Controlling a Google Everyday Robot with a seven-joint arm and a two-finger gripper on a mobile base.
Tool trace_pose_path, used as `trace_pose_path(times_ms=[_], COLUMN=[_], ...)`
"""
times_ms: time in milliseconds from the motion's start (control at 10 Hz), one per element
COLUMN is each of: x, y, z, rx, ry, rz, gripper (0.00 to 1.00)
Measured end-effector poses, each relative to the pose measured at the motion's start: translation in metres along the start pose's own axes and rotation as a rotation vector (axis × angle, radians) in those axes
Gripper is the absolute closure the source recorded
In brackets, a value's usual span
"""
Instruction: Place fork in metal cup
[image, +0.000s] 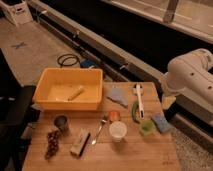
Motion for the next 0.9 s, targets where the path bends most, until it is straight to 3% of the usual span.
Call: trace_pose_path(times_ms=[300,500,900], x=[-0.049,-0.094,-0.177], y=[0.002,0.006,0.015], z=[0.000,0.001,0.000], rx=[0.015,0.023,0.047], ry=[0.028,0.040,0.022], rz=[-0.192,-0.336,-0.590], gripper=[0.20,0.20,0.20])
